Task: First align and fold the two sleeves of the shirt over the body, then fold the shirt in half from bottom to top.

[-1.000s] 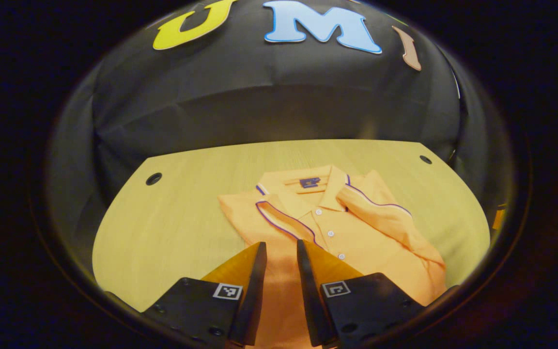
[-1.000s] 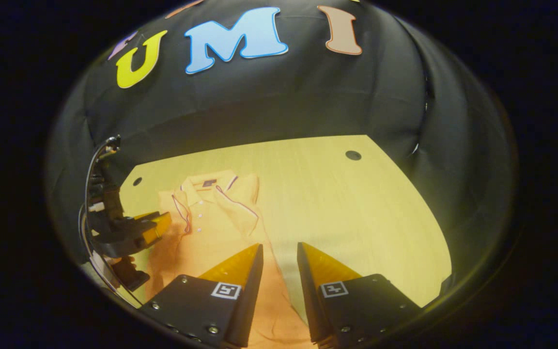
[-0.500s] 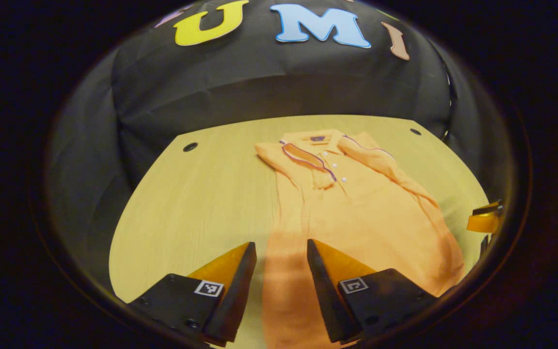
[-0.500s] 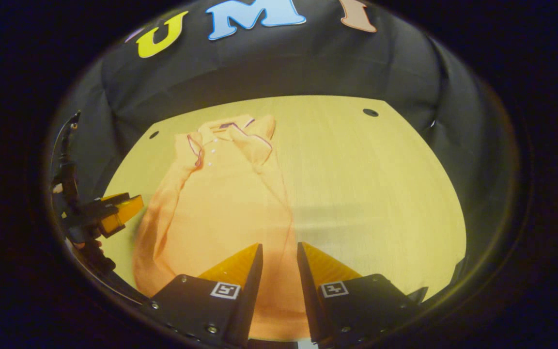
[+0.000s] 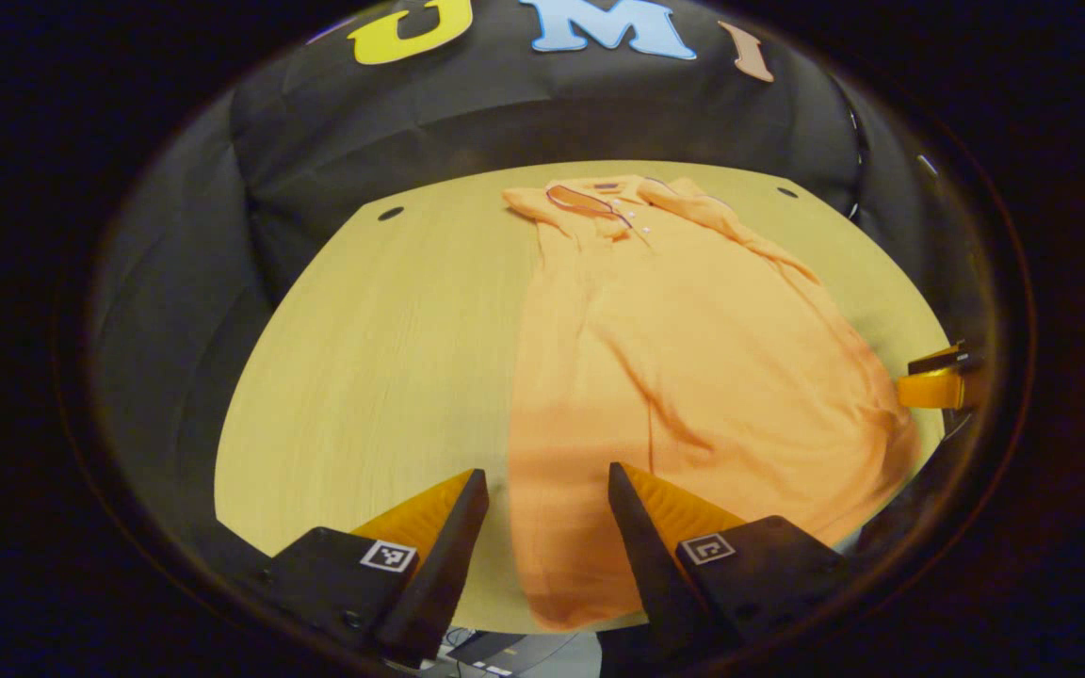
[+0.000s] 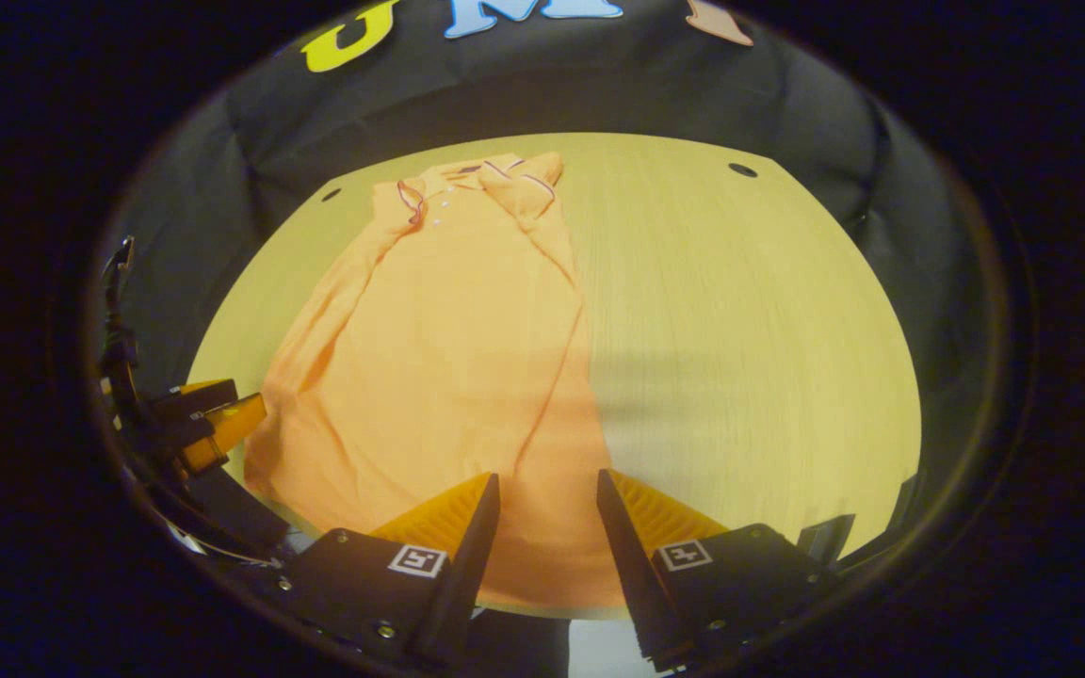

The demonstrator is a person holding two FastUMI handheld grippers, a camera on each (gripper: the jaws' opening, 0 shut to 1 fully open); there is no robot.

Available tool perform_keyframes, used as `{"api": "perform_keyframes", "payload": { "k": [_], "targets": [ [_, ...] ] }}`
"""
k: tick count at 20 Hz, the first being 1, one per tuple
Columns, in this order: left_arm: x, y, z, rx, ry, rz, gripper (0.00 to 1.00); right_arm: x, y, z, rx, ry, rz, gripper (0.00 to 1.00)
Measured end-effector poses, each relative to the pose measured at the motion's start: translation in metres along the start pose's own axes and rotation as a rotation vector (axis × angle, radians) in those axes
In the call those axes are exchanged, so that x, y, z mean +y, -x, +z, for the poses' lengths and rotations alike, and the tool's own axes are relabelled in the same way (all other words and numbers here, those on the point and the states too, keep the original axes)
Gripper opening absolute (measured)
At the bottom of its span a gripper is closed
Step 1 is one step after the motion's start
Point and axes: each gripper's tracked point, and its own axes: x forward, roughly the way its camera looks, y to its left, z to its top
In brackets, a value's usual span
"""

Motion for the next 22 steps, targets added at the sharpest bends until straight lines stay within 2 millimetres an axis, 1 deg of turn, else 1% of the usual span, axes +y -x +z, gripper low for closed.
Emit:
{"api": "perform_keyframes", "payload": {
  "k": [1,2,4,6,7,8,9,11,12,13,14,15,16,17,18,19,20,21,22],
  "targets": [
    [-0.001,0.0,-0.008,0.01,-0.007,0.005,0.89,-0.001,-0.001,-0.005,0.014,0.009,-0.006,0.67],
    [-0.001,0.0,-0.014,0.022,-0.017,0.01,0.92,-0.001,-0.002,-0.011,0.025,0.012,-0.011,0.67],
    [-0.005,-0.005,-0.024,0.044,-0.028,0.014,0.93,-0.001,-0.008,-0.02,0.051,0.014,-0.024,0.67],
    [-0.006,-0.004,-0.022,0.031,-0.027,0.017,0.96,-0.001,-0.012,-0.027,0.07,0.013,-0.033,0.67],
    [-0.007,-0.006,-0.02,0.017,-0.021,0.016,0.93,-0.001,-0.012,-0.03,0.092,0.017,-0.042,0.67],
    [-0.01,-0.007,-0.02,0.012,-0.007,0.012,0.96,-0.002,-0.013,-0.027,0.063,0.031,-0.055,0.67],
    [-0.012,-0.009,-0.018,0.001,0.012,0.006,0.94,-0.002,-0.012,-0.031,0.087,0.062,-0.068,0.65],
    [-0.016,-0.013,-0.017,0.002,0.068,-0.011,0.96,0.002,-0.018,-0.031,0.077,0.102,-0.073,0.66],
    [-0.021,-0.013,-0.018,0.008,0.105,-0.026,0.91,0.003,-0.015,-0.029,0.067,0.095,-0.072,0.66],
    [-0.024,-0.01,-0.014,-0.004,0.106,-0.02,0.88,0.005,-0.018,-0.029,0.063,0.091,-0.065,0.59],
    [-0.028,-0.012,-0.017,-0.011,0.09,-0.032,0.85,0.006,-0.016,-0.03,0.064,0.092,-0.062,0.57],
    [-0.029,-0.013,-0.015,-0.016,0.062,-0.032,0.81,0.007,-0.017,-0.024,0.054,0.088,-0.058,0.43],
    [-0.036,-0.012,-0.013,-0.034,0.057,-0.062,0.68,0.008,-0.02,-0.025,0.046,0.07,-0.048,0.35],
    [-0.038,-0.012,-0.013,-0.017,0.052,-0.064,0.63,0.009,-0.019,-0.023,0.052,0.061,-0.05,0.11],
    [-0.043,-0.013,-0.01,-0.027,0.053,-0.087,0.45,0.01,-0.019,-0.025,0.061,0.056,-0.049,0.08],
    [-0.042,-0.013,-0.012,-0.008,0.06,-0.088,0.37,0.01,-0.019,-0.024,0.068,0.051,-0.049,0.08],
    [-0.04,-0.016,-0.01,-0.02,0.067,-0.087,0.24,0.01,-0.018,-0.024,0.071,0.046,-0.047,0.08],
    [-0.039,-0.015,-0.011,-0.004,0.084,-0.088,0.1,0.01,-0.009,-0.025,0.064,0.03,-0.049,0.08],
    [-0.039,-0.015,-0.008,-0.004,0.101,-0.094,0.07,0.01,-0.02,-0.022,0.065,0.025,-0.048,0.0]
  ]
}}
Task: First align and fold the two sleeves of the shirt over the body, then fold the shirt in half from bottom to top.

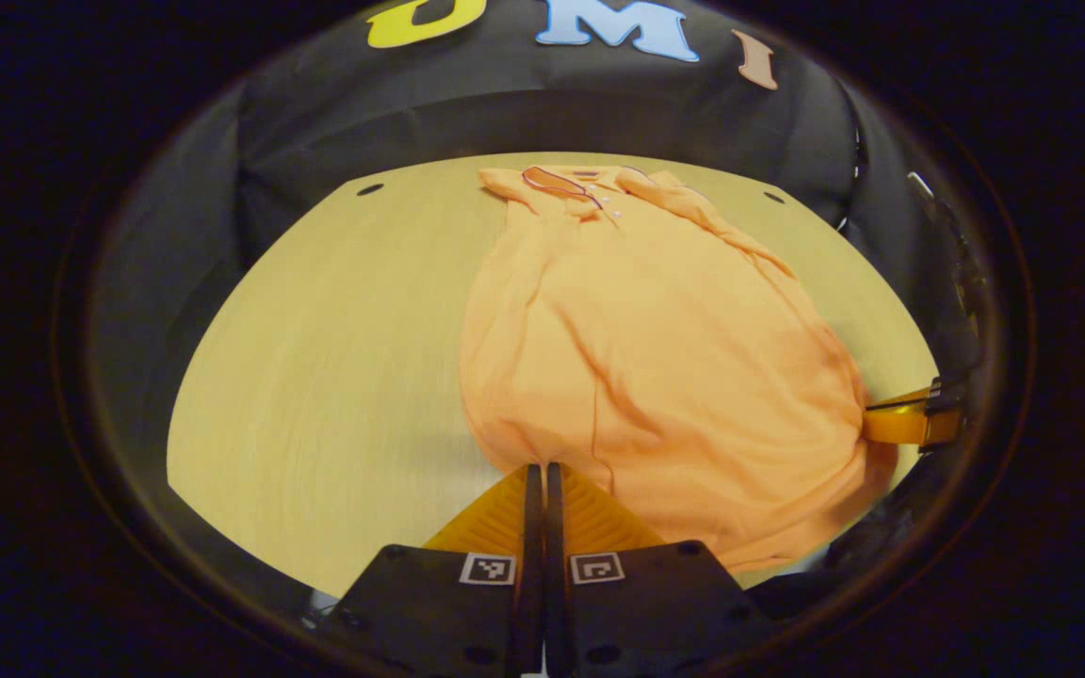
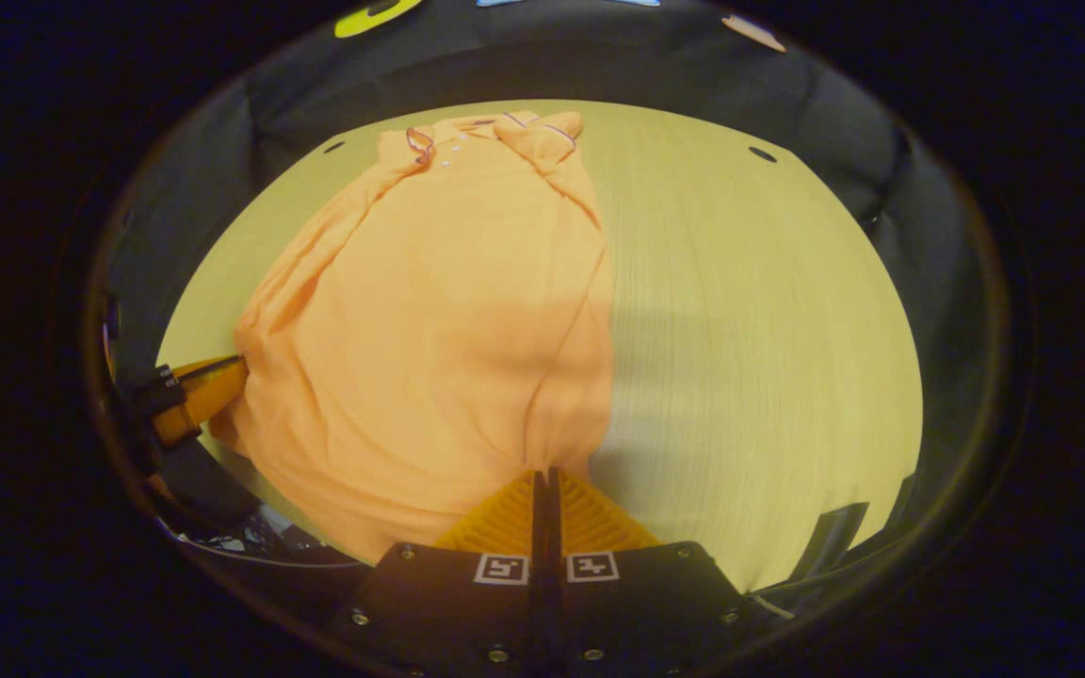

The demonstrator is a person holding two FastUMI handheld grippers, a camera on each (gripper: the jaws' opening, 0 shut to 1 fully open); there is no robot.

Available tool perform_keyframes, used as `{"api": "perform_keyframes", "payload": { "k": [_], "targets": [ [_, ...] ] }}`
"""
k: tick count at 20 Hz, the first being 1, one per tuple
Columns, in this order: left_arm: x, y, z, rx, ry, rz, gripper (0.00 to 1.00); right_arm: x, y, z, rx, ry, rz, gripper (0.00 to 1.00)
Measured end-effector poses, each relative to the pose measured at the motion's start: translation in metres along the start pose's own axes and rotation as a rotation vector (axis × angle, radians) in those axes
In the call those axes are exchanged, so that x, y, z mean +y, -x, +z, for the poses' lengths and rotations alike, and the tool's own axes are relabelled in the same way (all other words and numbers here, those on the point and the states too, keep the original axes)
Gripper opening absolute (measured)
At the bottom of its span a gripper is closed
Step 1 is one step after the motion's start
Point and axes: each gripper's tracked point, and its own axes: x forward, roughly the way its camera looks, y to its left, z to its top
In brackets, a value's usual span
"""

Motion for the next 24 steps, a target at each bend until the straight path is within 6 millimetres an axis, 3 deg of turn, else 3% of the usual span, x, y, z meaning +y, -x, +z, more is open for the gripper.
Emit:
{"api": "perform_keyframes", "payload": {
  "k": [5,9,17,24],
  "targets": [
    [0.002,0.0,0.007,0.007,0.033,-0.031,0.07,0.001,0.003,0.01,-0.009,-0.052,0.012,0.0],
    [0.004,-0.002,0.048,-0.04,0.022,-0.037,0.07,0.0,0.004,0.052,-0.066,-0.082,0.027,0.0],
    [0.014,-0.045,0.167,-0.16,0.017,-0.033,0.07,-0.013,-0.01,0.17,-0.202,-0.074,0.038,0.0],
    [0.028,-0.11,0.275,-0.244,0.084,-0.036,0.07,-0.028,-0.038,0.297,-0.332,-0.064,0.033,0.0]
  ]
}}
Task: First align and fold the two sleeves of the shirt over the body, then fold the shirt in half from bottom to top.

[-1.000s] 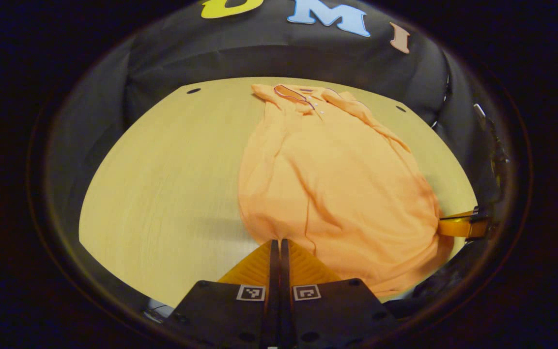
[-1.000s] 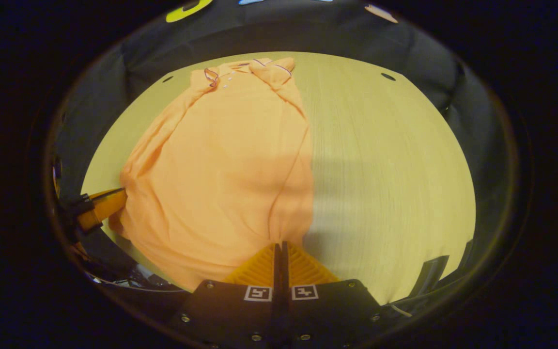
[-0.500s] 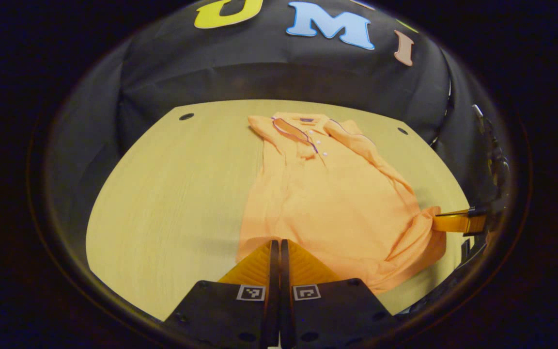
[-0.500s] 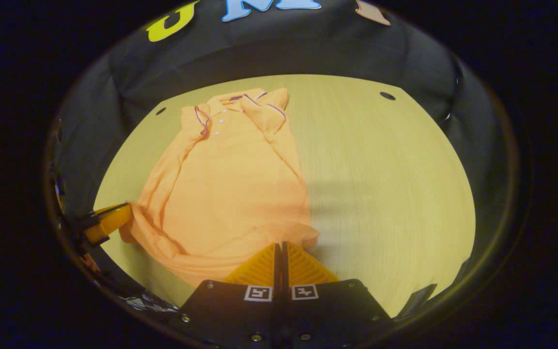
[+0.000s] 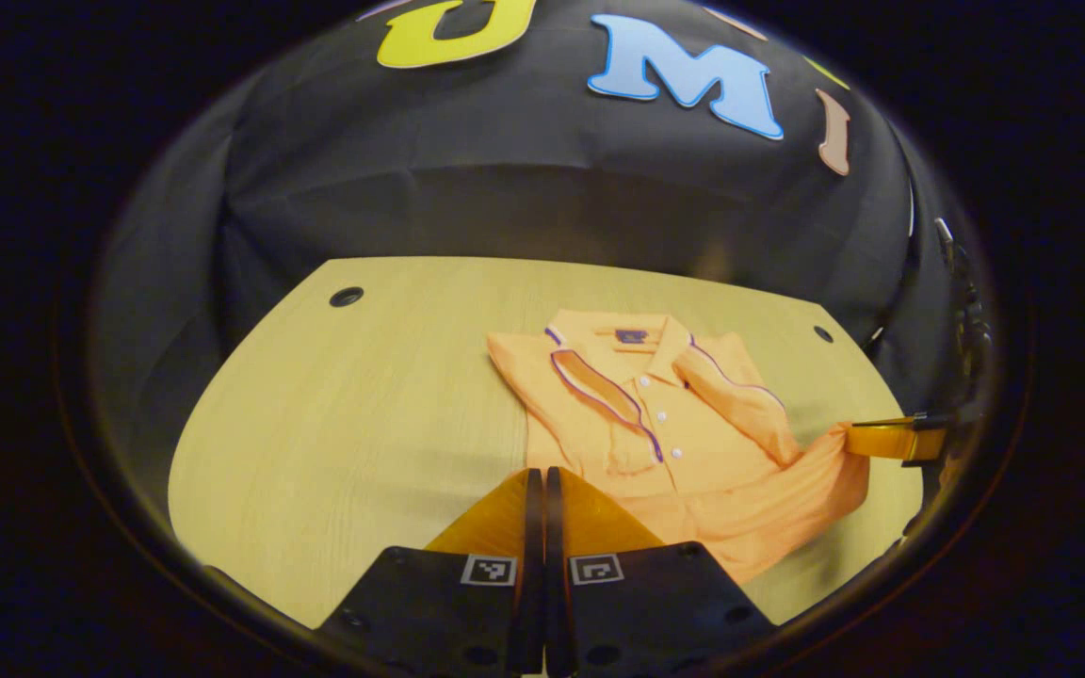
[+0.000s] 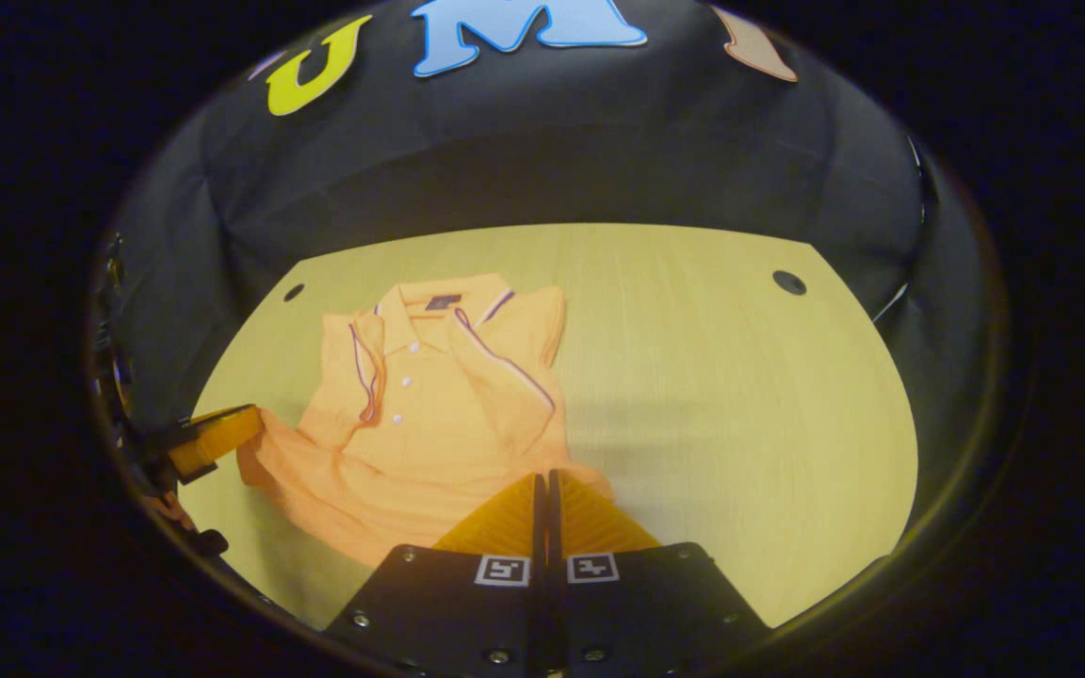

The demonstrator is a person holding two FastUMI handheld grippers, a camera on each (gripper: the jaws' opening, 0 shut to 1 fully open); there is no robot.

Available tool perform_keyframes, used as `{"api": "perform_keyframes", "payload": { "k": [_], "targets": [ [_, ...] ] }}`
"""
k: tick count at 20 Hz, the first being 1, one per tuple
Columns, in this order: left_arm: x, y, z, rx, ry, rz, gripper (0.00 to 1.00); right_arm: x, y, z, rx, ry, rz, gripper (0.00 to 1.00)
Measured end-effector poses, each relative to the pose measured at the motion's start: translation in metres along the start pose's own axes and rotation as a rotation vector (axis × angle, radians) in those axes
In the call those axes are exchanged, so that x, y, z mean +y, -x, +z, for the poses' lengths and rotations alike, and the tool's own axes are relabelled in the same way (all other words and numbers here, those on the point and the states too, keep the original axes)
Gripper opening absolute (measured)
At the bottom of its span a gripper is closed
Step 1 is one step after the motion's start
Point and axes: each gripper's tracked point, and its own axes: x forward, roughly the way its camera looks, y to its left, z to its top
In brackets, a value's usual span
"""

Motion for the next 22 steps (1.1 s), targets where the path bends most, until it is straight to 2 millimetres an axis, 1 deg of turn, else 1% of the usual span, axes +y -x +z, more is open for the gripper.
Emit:
{"api": "perform_keyframes", "payload": {
  "k": [3,5,7,9,11,12,13,15,17,19,20,22],
  "targets": [
    [0.01,-0.04,0.038,-0.035,0.031,0.01,0.06,-0.007,-0.038,0.046,-0.044,0.003,0.001,0.0],
    [0.017,-0.066,0.066,-0.059,0.038,0.018,0.07,-0.01,-0.06,0.07,-0.066,0.007,0.003,0.0],
    [0.021,-0.089,0.084,-0.074,0.045,0.016,0.06,-0.012,-0.082,0.089,-0.082,0.01,0.005,0.0],
    [0.024,-0.112,0.098,-0.086,0.045,0.015,0.06,-0.014,-0.101,0.107,-0.1,0.018,0.005,0.0],
    [0.026,-0.135,0.112,-0.1,0.032,0.014,0.06,-0.016,-0.12,0.121,-0.116,0.022,0.005,0.0],
    [0.029,-0.142,0.113,-0.108,0.021,0.013,0.06,-0.017,-0.128,0.128,-0.126,0.022,0.004,0.0],
    [0.026,-0.154,0.124,-0.117,0.011,0.01,0.06,-0.019,-0.138,0.135,-0.137,0.019,0.003,0.0],
    [0.024,-0.171,0.136,-0.129,-0.004,0.004,0.06,-0.025,-0.154,0.144,-0.151,0.013,-0.002,0.0],
    [0.026,-0.185,0.142,-0.145,-0.019,0.008,0.06,-0.031,-0.171,0.152,-0.165,0.004,-0.01,0.0],
    [0.029,-0.194,0.139,-0.147,-0.039,0.015,0.06,-0.035,-0.184,0.154,-0.17,-0.015,-0.011,0.0],
    [0.032,-0.195,0.135,-0.14,-0.051,0.025,0.06,-0.037,-0.189,0.151,-0.164,-0.025,-0.008,0.0],
    [0.032,-0.2,0.129,-0.118,-0.059,0.033,0.06,-0.038,-0.196,0.143,-0.137,-0.034,0.006,0.0]
  ]
}}
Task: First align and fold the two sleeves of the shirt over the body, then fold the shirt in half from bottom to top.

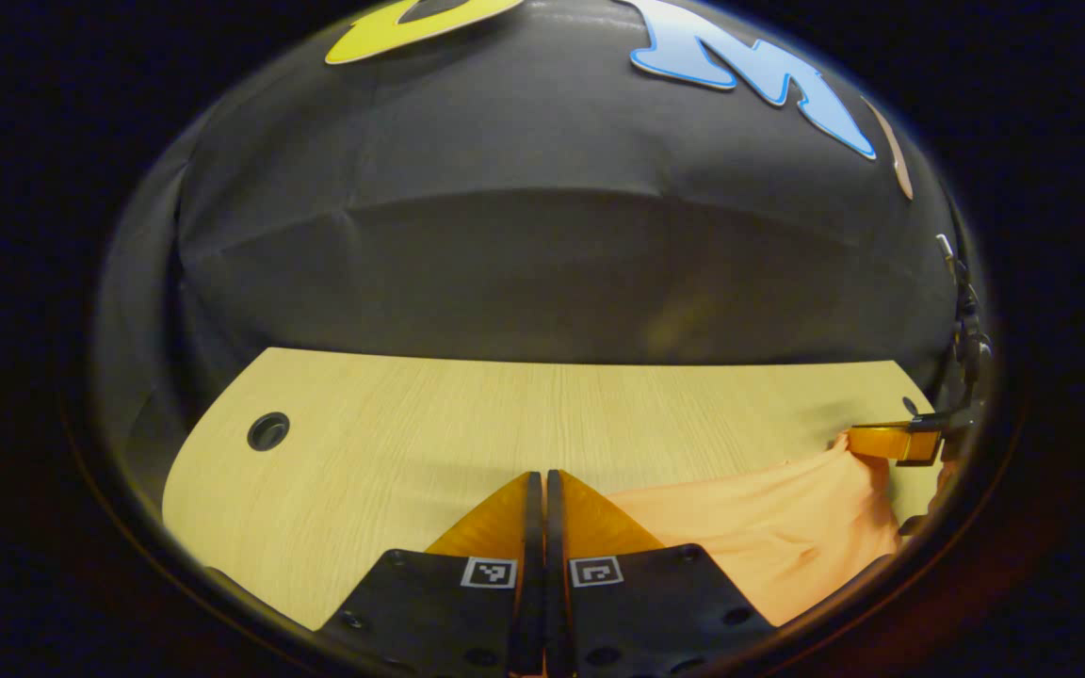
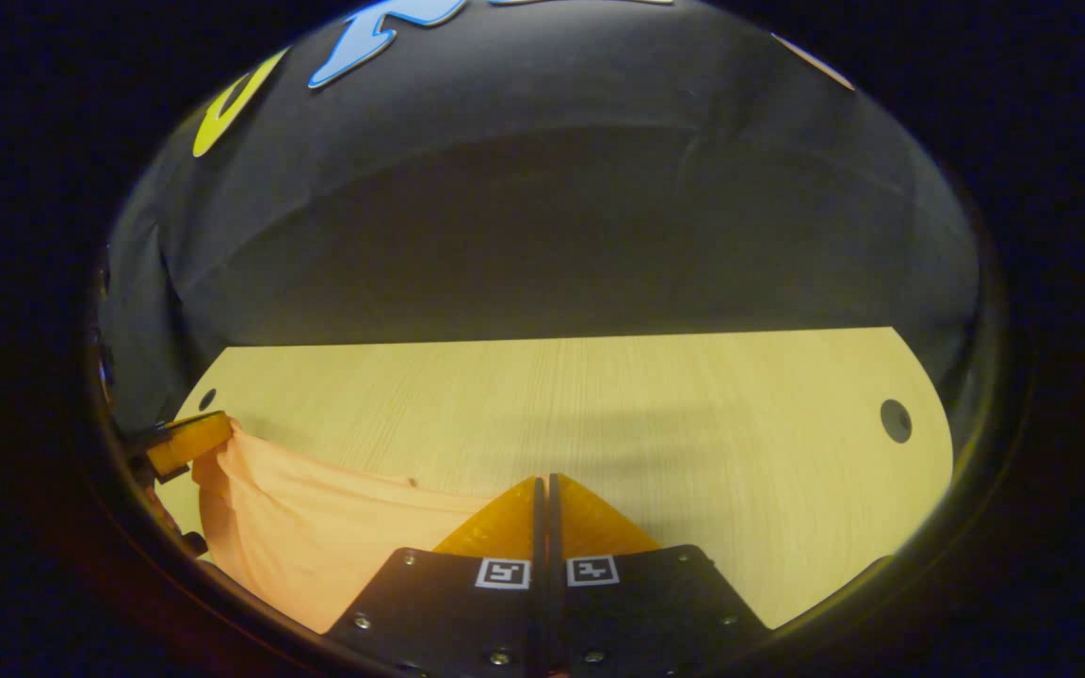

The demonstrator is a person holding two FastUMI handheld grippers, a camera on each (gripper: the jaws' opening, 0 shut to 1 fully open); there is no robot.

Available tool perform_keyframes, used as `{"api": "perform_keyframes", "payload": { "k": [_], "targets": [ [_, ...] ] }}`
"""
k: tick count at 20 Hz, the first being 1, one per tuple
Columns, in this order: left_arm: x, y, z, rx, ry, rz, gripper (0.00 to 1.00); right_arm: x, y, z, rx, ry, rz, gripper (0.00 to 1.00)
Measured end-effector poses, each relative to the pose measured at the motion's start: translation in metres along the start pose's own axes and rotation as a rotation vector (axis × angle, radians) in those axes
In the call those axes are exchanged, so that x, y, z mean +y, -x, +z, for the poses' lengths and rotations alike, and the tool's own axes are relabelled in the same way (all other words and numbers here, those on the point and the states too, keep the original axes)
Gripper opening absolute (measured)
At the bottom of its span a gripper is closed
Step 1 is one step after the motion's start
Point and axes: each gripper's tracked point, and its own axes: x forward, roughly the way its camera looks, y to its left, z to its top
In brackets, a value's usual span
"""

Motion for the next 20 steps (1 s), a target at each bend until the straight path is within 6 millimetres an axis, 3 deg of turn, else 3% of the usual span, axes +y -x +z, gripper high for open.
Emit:
{"api": "perform_keyframes", "payload": {
  "k": [3,5,7,9,14,15,19,20],
  "targets": [
    [0.002,0.001,-0.004,0.01,0.012,0.016,0.16,-0.002,0.002,0.003,-0.002,0.021,-0.003,0.1],
    [0.005,0.008,0.001,0.001,0.018,0.025,0.41,-0.008,0.01,0.01,-0.026,0.05,-0.013,0.16],
    [0.004,0.023,0.007,-0.019,0.004,0.031,0.58,-0.001,0.021,0.017,-0.051,0.061,-0.014,0.16],
    [-0.003,0.044,0.013,-0.03,-0.01,0.023,0.5,0.003,0.038,0.021,-0.074,0.057,-0.007,0.16],
    [-0.023,0.118,0.017,-0.063,-0.021,-0.014,0.53,0.019,0.103,0.025,-0.125,0.078,-0.004,0.16],
    [-0.027,0.137,0.019,-0.073,-0.023,-0.022,0.58,0.023,0.117,0.024,-0.135,0.081,-0.004,0.16],
    [-0.047,0.204,0.023,-0.113,-0.052,-0.05,0.48,0.036,0.187,0.016,-0.183,0.088,-0.003,0.16],
    [-0.054,0.22,0.021,-0.124,-0.061,-0.057,0.52,0.039,0.203,0.011,-0.193,0.093,-0.004,0.16]
  ]
}}
